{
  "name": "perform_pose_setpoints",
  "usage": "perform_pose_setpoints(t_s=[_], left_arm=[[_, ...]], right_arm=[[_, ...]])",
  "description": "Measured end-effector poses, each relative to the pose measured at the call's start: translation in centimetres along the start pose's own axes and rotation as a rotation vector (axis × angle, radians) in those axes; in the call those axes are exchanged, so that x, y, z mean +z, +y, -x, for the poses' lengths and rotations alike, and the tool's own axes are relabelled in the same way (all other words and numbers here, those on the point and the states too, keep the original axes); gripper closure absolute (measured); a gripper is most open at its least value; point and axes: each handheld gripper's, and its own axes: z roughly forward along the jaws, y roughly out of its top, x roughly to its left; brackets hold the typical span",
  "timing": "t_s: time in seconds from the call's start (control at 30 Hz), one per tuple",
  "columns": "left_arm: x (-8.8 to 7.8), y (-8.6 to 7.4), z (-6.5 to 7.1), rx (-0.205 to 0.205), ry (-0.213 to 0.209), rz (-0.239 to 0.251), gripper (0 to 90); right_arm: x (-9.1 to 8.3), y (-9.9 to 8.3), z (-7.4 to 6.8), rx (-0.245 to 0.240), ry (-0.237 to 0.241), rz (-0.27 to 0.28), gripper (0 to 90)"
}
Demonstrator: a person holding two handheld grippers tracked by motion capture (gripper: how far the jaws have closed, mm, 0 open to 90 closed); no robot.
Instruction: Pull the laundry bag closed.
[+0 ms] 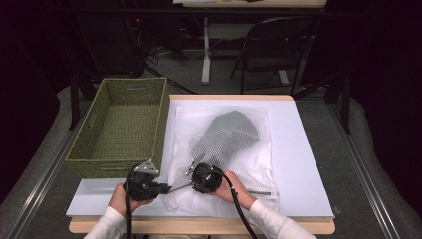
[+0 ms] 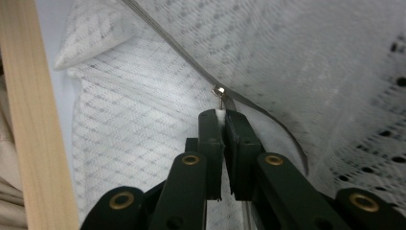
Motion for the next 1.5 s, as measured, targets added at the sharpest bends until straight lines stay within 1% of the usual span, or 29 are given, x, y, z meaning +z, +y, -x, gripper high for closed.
perform_pose_setpoints(t_s=[0.27, 0.4, 0.47, 0.57, 0.67, 0.73, 0.8, 0.9, 0.93, 0.97, 1.0, 1.07, 1.13, 1.27, 1.33, 1.4, 1.43, 1.5], left_arm=[[0.0, 0.0, 0.1, 0.008, 0.002, -0.009, 87.9], [0.0, 0.0, 0.0, 0.003, 0.003, -0.007, 87.9], [0.0, 0.0, 0.0, -0.008, 0.005, 0.003, 87.9], [-0.1, 0.0, 0.0, -0.010, 0.010, 0.002, 88.0], [-0.1, 0.0, 0.0, -0.004, 0.013, -0.003, 88.0], [-0.1, 0.0, 0.0, -0.010, 0.014, -0.002, 87.9], [-0.1, -0.1, 0.0, -0.013, 0.012, 0.001, 88.0], [-0.1, 0.0, 0.0, -0.009, 0.009, -0.001, 88.0], [-0.1, 0.1, 0.1, -0.006, 0.007, -0.001, 88.0], [-0.1, 0.1, 0.1, -0.007, 0.004, 0.000, 88.0], [-0.1, 0.1, 0.1, -0.003, 0.003, -0.003, 88.0], [-0.1, 0.1, 0.1, -0.005, 0.002, -0.002, 88.1], [-0.2, 0.0, 0.0, -0.005, 0.005, 0.000, 88.1], [-0.2, 0.0, -0.1, -0.008, 0.005, -0.002, 88.1], [-0.2, 0.0, 0.0, -0.008, 0.006, -0.002, 88.2], [-0.1, 0.0, 0.0, -0.007, -0.001, -0.010, 88.2], [-0.1, 0.0, 0.0, -0.004, 0.000, -0.012, 88.2], [-0.1, 0.0, 0.0, -0.008, -0.001, -0.010, 88.3]], right_arm=[[0.0, -0.1, 0.2, -0.001, -0.002, -0.005, 86.7], [-0.1, -0.1, 0.1, -0.002, -0.005, -0.010, 86.7], [-0.1, -0.1, 0.2, -0.008, -0.006, -0.012, 86.7], [-0.2, -0.2, 0.3, 0.005, -0.003, -0.019, 86.8], [-0.3, -0.2, 0.3, 0.007, -0.004, -0.021, 86.7], [-0.4, -0.3, 0.4, 0.008, -0.003, -0.022, 86.7], [-0.5, -0.5, 0.7, 0.012, 0.004, -0.026, 86.7], [-0.6, -0.6, 0.9, 0.029, 0.006, -0.030, 86.7], [-0.6, -0.7, 1.0, 0.026, 0.004, -0.031, 86.7], [-0.7, -0.7, 1.0, 0.033, 0.006, -0.032, 86.7], [-0.7, -0.7, 1.1, 0.026, 0.002, -0.034, 86.7], [-0.8, -0.8, 1.2, 0.035, 0.005, -0.036, 86.7], [-0.8, -0.9, 1.2, 0.030, 0.003, -0.039, 86.7], [-0.9, -1.0, 1.4, 0.042, -0.001, -0.039, 86.7], [-1.0, -1.1, 1.5, 0.036, -0.003, -0.038, 86.7], [-1.0, -1.2, 1.6, 0.052, -0.001, -0.040, 86.7], [-1.0, -1.2, 1.8, 0.048, 0.000, -0.040, 86.6], [-1.1, -1.3, 1.8, 0.057, 0.001, -0.043, 86.6]])
